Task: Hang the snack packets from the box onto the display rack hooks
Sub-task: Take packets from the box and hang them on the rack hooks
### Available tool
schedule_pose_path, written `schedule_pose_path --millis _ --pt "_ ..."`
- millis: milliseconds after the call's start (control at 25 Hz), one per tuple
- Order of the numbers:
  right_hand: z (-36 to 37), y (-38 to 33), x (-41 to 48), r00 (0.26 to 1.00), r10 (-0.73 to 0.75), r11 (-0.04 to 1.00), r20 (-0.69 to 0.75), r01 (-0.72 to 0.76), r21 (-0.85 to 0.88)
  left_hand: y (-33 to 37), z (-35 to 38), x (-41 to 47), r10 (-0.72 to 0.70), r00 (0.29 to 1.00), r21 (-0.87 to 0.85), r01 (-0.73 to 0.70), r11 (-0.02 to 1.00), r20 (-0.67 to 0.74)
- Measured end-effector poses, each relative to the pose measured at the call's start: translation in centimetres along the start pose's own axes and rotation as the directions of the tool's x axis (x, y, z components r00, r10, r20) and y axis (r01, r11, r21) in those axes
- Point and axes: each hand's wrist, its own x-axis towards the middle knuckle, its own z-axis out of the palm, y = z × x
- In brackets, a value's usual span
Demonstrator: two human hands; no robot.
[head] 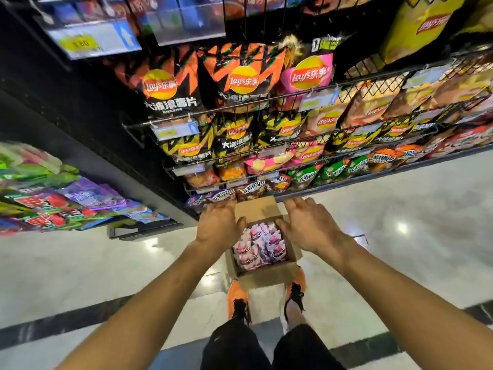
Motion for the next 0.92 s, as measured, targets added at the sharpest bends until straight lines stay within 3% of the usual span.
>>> schedule_pose_path --millis 320,480,600,800,920 --pt "6.9 4.7 4.9 0.963 -0.150 0.987 0.224 0.158 -0.016 1.6 10.0 2.0 -0.197 0.978 -0.106 0.203 0.973 0.064" --pt "12.7 5.6 7.2 0.928 -0.159 0.987 0.337 0.158 0.030 1.1 15.3 2.5 -0.310 0.938 -0.146 0.332 0.932 0.156" --pt "17.9 6.0 8.8 0.912 -0.105 0.993 0.398 0.074 0.093 -0.3 19.9 3.3 -0.356 0.912 -0.179 0.392 0.903 0.203" --pt "29.0 6.6 12.3 0.894 -0.022 0.932 0.447 -0.144 0.333 -3.3 30.4 7.4 -0.410 0.845 -0.486 0.533 0.692 0.344" --pt "35.0 7.3 14.7 0.877 0.045 0.767 0.478 -0.337 0.546 -4.3 36.2 10.3 -0.453 0.798 -0.628 0.597 0.499 0.398"
